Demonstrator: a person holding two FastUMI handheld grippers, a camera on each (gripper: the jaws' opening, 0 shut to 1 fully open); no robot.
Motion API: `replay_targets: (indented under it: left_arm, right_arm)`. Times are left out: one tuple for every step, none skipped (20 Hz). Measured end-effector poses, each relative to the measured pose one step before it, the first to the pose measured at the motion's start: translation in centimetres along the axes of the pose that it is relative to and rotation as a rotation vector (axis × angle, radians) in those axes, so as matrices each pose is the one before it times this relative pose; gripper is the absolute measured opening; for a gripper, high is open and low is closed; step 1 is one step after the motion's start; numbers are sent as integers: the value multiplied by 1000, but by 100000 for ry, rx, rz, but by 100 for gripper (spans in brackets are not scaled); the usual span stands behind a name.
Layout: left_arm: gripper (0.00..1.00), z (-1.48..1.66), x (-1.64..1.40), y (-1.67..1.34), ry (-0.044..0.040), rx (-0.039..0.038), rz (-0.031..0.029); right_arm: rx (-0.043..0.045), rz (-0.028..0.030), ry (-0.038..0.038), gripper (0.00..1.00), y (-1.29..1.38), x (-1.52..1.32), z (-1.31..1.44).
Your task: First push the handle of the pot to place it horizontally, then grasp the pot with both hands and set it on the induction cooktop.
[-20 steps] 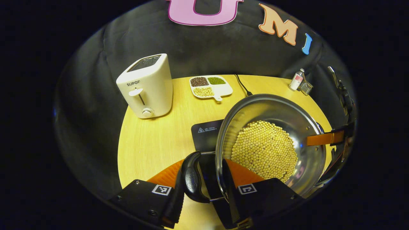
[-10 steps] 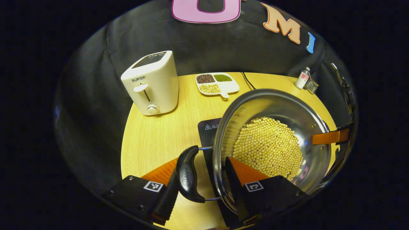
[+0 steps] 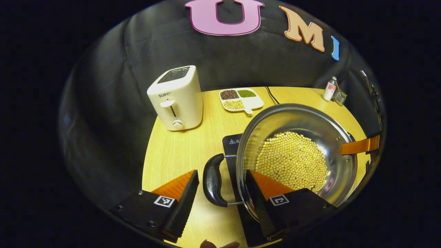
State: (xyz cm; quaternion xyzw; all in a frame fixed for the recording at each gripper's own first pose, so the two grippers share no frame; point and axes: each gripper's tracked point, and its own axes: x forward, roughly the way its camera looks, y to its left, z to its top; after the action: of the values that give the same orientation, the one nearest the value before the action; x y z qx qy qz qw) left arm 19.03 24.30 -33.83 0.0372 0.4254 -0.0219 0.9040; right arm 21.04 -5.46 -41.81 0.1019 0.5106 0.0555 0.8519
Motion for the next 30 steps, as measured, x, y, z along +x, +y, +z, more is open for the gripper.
replay_targets:
  left_arm:
    - [84,139,-291,-61,-1246,-377,337]
    - [84,136,-458,-158,-702,-212,354]
    - [84,272,-783,-135,-1623,-356,653]
    - [85,379,-651,-138,-1724,-240,842]
    - [85,250,-751,-184,-1577,-67,1208]
    - [84,246,-930,-274,-1203,24,1384]
    - [84,276,-1043,-455,-1713,-241,1289]
    - [84,254,-1010,-490,-1534,-379,952]
    - [84,247,-1195,-705,-1501,-559,884]
    - [84,231,-1209,-973,-1505,-960,543]
    - [84,62,-1361,-1310,-982,-1499,-54]
    - [84,99,-1367,-1619,-1140,-1904,-557]
    - [84,-172,-1417,-1627,-852,-2064,-549]
    - [84,-275,-1374,-1653,-159,-2048,-187]
    - [84,-392,-1423,-1636,-7,-1959,-13]
    - [84,8,-1670,-1786,-1312,-2019,51]
    - [84,516,-1394,-1539,-3204,-1154,-190]
    - [84,665,-1538,-1518,-3496,251,65]
    - [84,740,-1705,-1022,-3393,1297,1210]
    - [83,989,-1592,-1024,-3740,1535,662]
    - [84,1238,-1703,-1391,-3777,2090,-421]
    - [83,1576,-1527,-1382,-5190,3350,-965]
    - [83,1860,-1360,-1290,-6074,3948,-419]
    - [83,2386,-628,-1270,-6515,4013,-804]
    - [83,2225,-392,-1394,-5748,3487,-1099]
    - [83,2062,-110,-1496,-5720,2373,-1961]
    - [83,2016,304,-1816,-4980,1529,-3878]
    - [83,1607,437,-1551,-3830,1234,-3764]
    - [83,847,-90,-893,-2538,1283,-3081]
    - [84,787,-336,-412,-2672,620,-1454]
  right_arm:
    - [-197,468,-518,94,-269,-337,173]
    - [-409,604,-538,94,-286,-375,208]
    - [-168,1167,-1104,100,-182,-376,144]
    - [26,1438,-1061,100,-167,-336,321]
    - [11,1737,-950,100,-15,-519,-67]
    - [-82,1732,-1187,100,-191,-514,103]
    - [-91,2124,-952,94,-202,-647,188]
    - [149,2562,-1368,94,-175,-945,66]
    - [251,2431,-1710,100,-403,-971,303]
    - [80,1619,-1250,100,-791,-1191,200]
    - [483,1297,-1548,100,-1151,-1508,233]
    - [1189,1306,-2137,94,-1439,-1442,509]
    - [1423,1517,-2418,94,-1285,-1571,518]
    - [1100,1543,-2384,93,-1320,-1815,463]
    - [6,1606,-4191,100,-1125,-1874,741]
    - [-1494,2407,-7374,92,-1009,-1900,1424]
    - [-3027,2372,-8022,99,-633,-1663,1303]
    - [-3773,1423,-7156,95,-429,-1840,963]
    - [-3380,-459,-6034,91,-1123,-1505,1138]
    - [-1676,-1025,-4915,91,-1160,-1315,1191]
    - [418,-426,-2760,91,-639,-1348,777]
    - [1473,433,-2380,92,-205,-1231,789]
    - [754,890,-3550,92,79,-1264,1061]
    - [-804,-181,-5475,92,-354,-810,1491]
    - [-2417,-996,-6436,91,-270,-854,1881]
    - [-3343,-596,-7294,90,-193,-1229,2359]
    - [-4094,-391,-6795,90,102,-629,2182]
    - [-4252,300,-5622,90,219,-442,1889]
    - [-3980,848,-3386,90,496,-539,1148]
    - [-3284,47,-1662,90,448,-485,962]
